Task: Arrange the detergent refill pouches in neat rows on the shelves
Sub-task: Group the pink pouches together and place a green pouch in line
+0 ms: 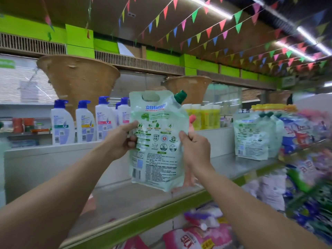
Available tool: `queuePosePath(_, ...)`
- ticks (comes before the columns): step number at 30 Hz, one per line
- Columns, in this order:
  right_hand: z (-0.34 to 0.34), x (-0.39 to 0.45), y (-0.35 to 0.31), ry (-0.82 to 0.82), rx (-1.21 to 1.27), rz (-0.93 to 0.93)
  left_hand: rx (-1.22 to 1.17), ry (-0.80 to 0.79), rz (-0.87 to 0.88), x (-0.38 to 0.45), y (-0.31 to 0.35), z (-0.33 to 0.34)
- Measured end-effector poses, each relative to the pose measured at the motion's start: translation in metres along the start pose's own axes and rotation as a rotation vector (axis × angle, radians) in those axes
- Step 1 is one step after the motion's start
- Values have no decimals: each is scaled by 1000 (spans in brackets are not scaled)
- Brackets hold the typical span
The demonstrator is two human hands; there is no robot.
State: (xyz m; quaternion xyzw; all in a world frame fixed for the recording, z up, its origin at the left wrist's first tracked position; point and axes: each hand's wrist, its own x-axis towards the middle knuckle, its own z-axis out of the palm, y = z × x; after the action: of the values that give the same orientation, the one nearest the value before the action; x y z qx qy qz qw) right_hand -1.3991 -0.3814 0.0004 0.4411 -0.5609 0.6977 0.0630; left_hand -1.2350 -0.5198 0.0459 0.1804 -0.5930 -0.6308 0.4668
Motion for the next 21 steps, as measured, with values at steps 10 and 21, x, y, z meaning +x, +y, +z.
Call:
queuePosePath(10,-180,77,69,86,27,-3,-54,-34,9,34,-56,203)
queuePosePath(21,-272,167,161,77,-209,73,-27,45,-85,131,-137,347)
